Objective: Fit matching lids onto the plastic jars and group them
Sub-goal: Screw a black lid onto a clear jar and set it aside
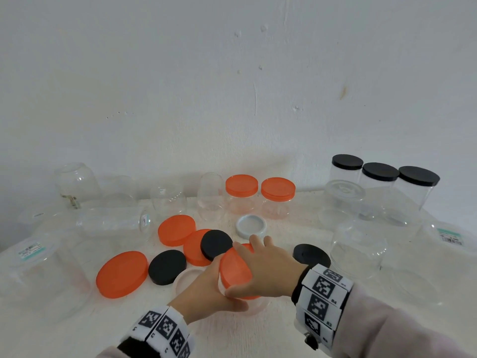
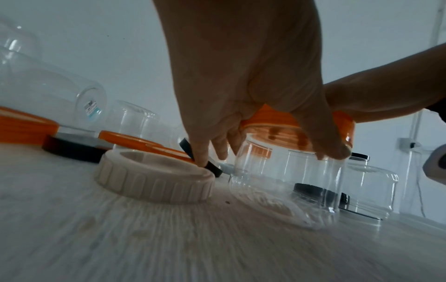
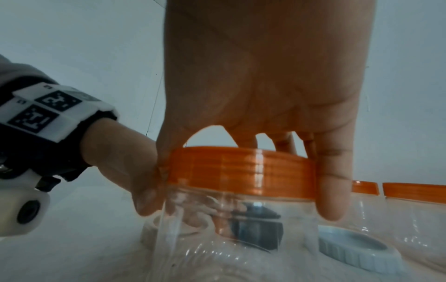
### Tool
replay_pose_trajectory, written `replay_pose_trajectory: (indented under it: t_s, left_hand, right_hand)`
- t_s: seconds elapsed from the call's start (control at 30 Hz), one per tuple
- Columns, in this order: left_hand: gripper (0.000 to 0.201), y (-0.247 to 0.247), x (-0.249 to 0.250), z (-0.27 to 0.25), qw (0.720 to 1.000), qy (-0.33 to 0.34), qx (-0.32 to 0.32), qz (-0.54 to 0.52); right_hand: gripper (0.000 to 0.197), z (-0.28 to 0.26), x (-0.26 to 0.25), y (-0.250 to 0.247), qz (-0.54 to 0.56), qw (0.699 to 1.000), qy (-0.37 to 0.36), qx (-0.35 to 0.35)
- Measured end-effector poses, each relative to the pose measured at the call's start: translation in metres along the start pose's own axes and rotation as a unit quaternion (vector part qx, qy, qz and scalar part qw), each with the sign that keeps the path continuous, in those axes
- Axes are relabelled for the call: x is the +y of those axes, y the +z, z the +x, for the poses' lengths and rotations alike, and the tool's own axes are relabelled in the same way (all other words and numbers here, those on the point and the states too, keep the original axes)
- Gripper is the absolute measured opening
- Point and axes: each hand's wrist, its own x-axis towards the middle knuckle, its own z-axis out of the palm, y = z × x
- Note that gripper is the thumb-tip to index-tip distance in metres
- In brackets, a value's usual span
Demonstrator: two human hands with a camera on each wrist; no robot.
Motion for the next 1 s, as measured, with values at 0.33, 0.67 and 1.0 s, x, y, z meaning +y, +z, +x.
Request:
replay_pose_trajectory:
  t_s: [0.33, 0.67, 1.0]
  left_hand:
    - [0.097, -0.026, -0.025, -0.005, 0.967, -0.113, -0.002, 0.23]
    - [0.074, -0.028, -0.025, 0.008, 0.926, -0.226, 0.071, 0.293]
    - [0.047, -0.045, 0.019, 0.013, 0.926, -0.233, 0.075, 0.287]
  right_hand:
    - [0.093, 0.012, 0.061, -0.039, 0.117, 0.988, 0.06, 0.078]
    - [0.091, 0.059, 0.118, -0.05, 0.065, 0.963, 0.24, 0.105]
    - [0.091, 0.1, 0.131, -0.043, 0.078, 0.949, 0.288, 0.101]
